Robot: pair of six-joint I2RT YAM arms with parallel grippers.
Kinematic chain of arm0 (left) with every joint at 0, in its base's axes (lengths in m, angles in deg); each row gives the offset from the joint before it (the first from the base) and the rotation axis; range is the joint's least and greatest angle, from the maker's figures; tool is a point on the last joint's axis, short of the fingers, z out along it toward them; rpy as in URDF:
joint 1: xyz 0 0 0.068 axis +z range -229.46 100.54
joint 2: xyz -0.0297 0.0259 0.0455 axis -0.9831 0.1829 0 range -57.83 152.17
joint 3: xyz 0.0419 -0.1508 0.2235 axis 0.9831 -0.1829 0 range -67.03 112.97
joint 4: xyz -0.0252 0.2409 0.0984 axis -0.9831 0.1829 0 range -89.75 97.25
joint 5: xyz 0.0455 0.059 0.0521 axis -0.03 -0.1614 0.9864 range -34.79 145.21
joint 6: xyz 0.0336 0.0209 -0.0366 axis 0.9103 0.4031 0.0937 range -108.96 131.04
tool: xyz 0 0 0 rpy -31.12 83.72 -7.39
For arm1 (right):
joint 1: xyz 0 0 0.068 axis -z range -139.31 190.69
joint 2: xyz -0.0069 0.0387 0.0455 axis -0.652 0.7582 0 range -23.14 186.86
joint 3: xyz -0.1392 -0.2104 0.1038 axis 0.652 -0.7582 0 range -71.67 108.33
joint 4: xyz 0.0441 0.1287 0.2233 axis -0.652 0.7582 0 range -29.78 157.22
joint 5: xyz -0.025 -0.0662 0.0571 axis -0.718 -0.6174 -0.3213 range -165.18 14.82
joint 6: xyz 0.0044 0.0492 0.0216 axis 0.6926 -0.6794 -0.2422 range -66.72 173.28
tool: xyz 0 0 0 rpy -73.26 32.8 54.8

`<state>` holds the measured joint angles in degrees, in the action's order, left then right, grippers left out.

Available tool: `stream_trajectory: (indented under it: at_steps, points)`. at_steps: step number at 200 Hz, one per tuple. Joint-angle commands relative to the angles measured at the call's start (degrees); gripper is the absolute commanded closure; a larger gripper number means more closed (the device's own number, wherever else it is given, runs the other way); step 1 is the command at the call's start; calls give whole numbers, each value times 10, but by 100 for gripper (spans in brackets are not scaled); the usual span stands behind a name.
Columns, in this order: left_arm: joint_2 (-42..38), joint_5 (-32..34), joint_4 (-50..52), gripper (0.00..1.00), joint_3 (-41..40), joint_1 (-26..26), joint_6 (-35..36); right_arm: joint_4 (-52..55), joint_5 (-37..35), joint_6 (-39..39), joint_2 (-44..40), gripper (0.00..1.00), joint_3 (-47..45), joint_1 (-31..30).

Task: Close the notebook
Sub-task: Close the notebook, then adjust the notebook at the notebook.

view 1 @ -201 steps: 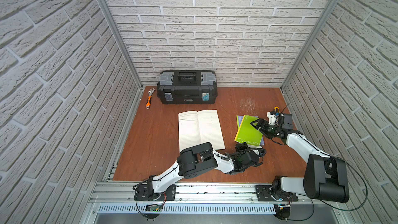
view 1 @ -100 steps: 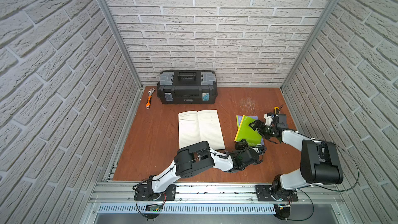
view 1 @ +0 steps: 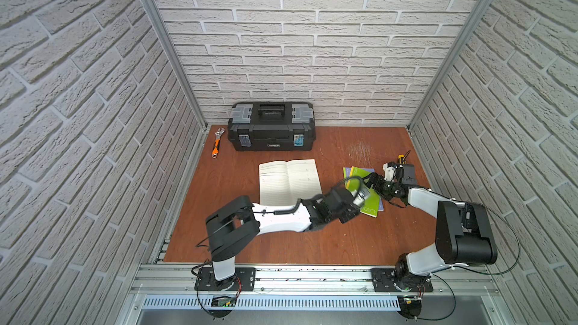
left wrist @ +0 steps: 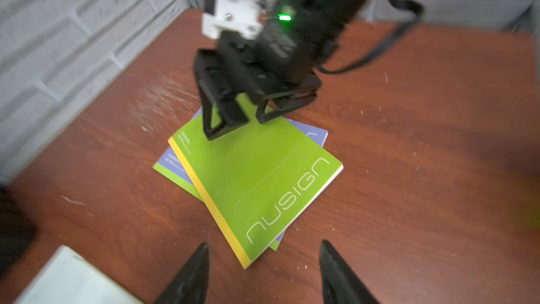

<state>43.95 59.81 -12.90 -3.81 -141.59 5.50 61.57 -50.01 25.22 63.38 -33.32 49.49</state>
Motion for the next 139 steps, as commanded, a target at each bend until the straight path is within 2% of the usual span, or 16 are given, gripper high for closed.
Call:
stream_trajectory:
  at_steps: [1, 26, 65, 104, 139]
  points:
    - [12, -211, -31, 45, -19, 90, -172, 42, -36, 19, -41, 12, 4, -7]
    - [42, -294, -30, 44, 16, 134, -225, 95, -50, 33, -106, 12, 8, -13]
    - [107, -376, -107, 45, 28, 189, -364, 177, -57, 33, -187, 12, -1, -15]
    - [126, -365, -95, 49, 44, 180, -393, 164, -101, 5, -244, 11, -69, -14]
    - [149, -353, -95, 53, 57, 171, -419, 162, -104, 3, -180, 10, -51, -13]
